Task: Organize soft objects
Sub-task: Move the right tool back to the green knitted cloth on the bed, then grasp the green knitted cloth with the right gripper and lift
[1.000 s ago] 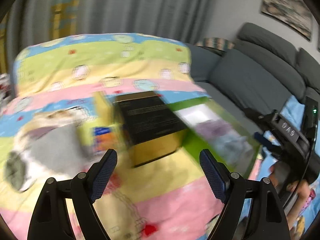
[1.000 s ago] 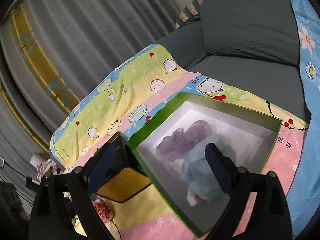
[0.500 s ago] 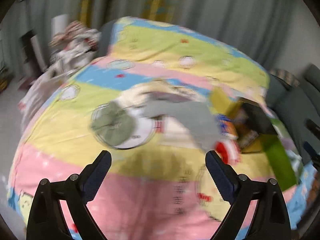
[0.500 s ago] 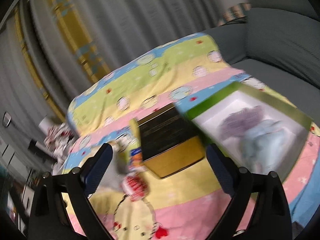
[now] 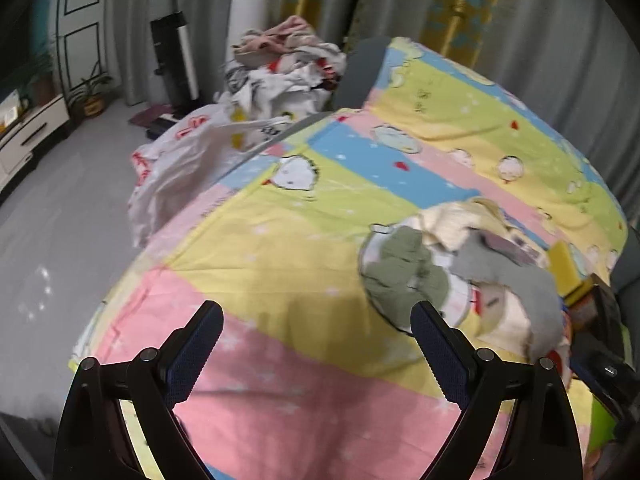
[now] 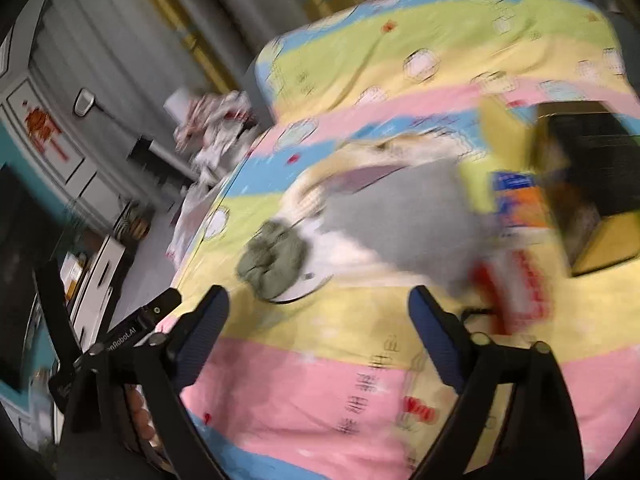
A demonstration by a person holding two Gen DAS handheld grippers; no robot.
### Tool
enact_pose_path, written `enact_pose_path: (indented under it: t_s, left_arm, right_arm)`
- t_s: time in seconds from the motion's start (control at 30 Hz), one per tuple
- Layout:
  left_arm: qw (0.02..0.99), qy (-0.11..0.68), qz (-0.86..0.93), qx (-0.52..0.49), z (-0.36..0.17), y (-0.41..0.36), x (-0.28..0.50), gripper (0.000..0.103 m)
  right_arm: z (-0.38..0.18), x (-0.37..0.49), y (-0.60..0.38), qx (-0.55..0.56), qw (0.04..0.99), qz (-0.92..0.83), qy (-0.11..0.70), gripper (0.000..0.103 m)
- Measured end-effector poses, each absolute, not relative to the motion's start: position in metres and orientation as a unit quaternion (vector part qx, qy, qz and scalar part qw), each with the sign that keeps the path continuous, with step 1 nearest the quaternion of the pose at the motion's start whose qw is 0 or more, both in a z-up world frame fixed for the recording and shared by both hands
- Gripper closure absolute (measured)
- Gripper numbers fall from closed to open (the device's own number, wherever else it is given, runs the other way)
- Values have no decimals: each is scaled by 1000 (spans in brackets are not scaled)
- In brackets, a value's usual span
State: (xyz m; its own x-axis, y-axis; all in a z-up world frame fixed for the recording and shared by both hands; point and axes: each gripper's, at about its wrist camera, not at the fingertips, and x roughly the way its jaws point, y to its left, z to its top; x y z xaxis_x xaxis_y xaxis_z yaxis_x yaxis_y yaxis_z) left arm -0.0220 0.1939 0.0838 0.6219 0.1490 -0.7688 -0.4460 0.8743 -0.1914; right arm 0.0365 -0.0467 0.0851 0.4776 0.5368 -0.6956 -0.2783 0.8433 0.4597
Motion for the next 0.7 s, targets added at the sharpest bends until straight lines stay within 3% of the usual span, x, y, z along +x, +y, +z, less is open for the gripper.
enact_pose_path:
  t_s: [0.17, 0.5, 0.6, 0.63, 0.7]
  left_arm:
    - [877, 394, 173, -213, 85, 214, -29, 8]
    - [865, 383, 165, -279, 87, 243, -36, 8]
    - [866, 385, 174, -267, 88, 241, -36, 8]
    - [867, 385, 174, -265, 88, 240, -35, 8]
    - [868, 386, 170, -263, 88, 239, -34, 8]
  right_arm:
    - [62, 69, 12, 139, 822, 255, 490, 43]
    - [26, 95, 69, 88, 820, 222, 521, 43]
    - [17, 101, 81, 65, 825, 212, 520, 39]
    - [13, 103, 83, 58, 828, 208, 518, 39]
    - [10, 103, 83, 49, 835, 200, 510, 52]
